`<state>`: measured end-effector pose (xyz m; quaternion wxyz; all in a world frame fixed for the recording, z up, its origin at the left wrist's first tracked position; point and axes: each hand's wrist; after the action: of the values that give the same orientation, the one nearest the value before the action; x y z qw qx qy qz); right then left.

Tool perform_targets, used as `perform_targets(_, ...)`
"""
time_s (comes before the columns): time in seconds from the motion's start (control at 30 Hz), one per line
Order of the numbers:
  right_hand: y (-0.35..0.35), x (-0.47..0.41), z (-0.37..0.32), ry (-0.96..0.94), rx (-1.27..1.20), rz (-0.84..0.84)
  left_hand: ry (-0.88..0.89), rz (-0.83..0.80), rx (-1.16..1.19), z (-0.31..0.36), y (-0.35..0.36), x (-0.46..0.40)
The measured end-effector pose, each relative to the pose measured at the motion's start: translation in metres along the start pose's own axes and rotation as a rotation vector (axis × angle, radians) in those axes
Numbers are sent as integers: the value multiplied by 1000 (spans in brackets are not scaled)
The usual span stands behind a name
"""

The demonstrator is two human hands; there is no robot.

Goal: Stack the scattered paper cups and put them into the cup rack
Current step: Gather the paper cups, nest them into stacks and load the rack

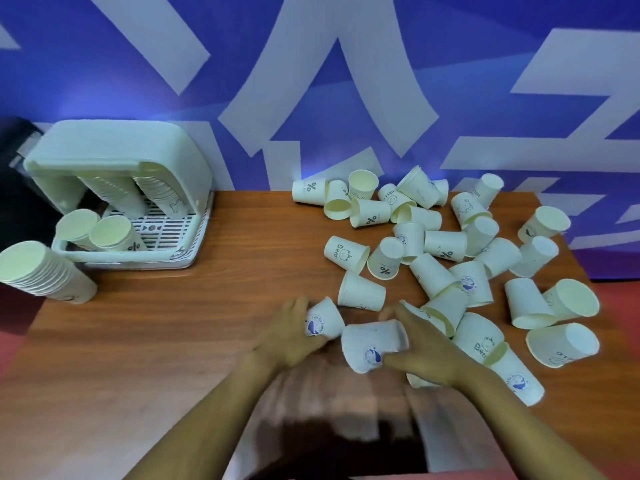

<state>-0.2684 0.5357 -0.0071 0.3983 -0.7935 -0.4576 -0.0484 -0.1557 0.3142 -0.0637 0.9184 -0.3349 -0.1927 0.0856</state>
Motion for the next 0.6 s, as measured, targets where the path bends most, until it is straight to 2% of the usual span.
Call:
perform_targets(0.13,-1,-24,-32,-70,-85,72,-59,195,-41,-7,-56,10)
perform_targets(0.23,12,-42,-62,-98,-15,108,-63,269,44,-9,-90,22)
perform_targets(0.43,49,-70,-125,-112,4,115,-27,277,144,-37,-140,46)
perform_targets(0.6,90,-93,-182,-38,-273,120,-18,260,197,-80,-197,64)
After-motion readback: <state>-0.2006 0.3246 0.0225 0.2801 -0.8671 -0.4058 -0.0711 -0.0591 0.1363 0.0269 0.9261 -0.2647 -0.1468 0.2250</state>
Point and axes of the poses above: each hand's wrist, its own x-axis away from the middle knuckle, its own y-axis out of the palm, z = x × y
